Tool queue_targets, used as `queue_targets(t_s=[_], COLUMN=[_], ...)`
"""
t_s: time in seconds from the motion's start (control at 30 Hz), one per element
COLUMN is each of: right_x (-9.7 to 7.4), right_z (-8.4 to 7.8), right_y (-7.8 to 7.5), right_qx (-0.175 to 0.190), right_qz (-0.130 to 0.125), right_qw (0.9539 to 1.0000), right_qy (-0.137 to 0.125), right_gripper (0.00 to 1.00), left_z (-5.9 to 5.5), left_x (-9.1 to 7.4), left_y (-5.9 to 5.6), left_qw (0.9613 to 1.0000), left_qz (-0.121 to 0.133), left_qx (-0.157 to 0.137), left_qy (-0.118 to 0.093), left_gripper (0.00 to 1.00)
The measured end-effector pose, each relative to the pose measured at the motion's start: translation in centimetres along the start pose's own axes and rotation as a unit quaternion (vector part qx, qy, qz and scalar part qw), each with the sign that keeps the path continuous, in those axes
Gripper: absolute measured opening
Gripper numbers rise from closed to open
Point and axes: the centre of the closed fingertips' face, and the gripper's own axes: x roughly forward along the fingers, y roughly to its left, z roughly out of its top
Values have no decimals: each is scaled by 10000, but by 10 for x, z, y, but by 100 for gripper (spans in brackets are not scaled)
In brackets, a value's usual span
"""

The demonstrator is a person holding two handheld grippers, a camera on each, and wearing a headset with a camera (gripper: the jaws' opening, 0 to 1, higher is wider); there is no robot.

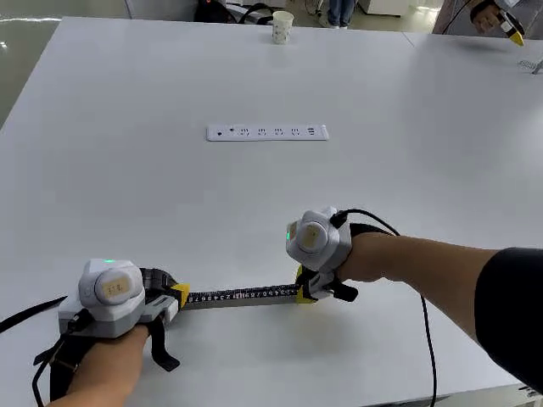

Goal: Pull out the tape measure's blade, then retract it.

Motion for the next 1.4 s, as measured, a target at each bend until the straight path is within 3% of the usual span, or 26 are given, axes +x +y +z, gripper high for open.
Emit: queue_targets(t_s=[0.07,0.33,0.67,1.4], right_x=[1,2,3,6], right_z=[1,4,8,19], right_y=[2,0,1,2], right_qx=[-217,66,-241,-256], right_qz=[-30,-17,52,30], right_qw=[9998,10000,9996,9995], right_qy=[10,-62,-119,-198], right_gripper=[11,10,10,11], left_z=[0,-1,-1,-2], left_x=[0,0,0,-1], left_y=[0,-1,-1,-1], left_qw=[10000,10000,10000,10000], left_qz=[-4,-7,-5,-5], left_qx=[-6,-11,-14,-18], left_qy=[15,30,35,57], left_gripper=[63,63,64,64])
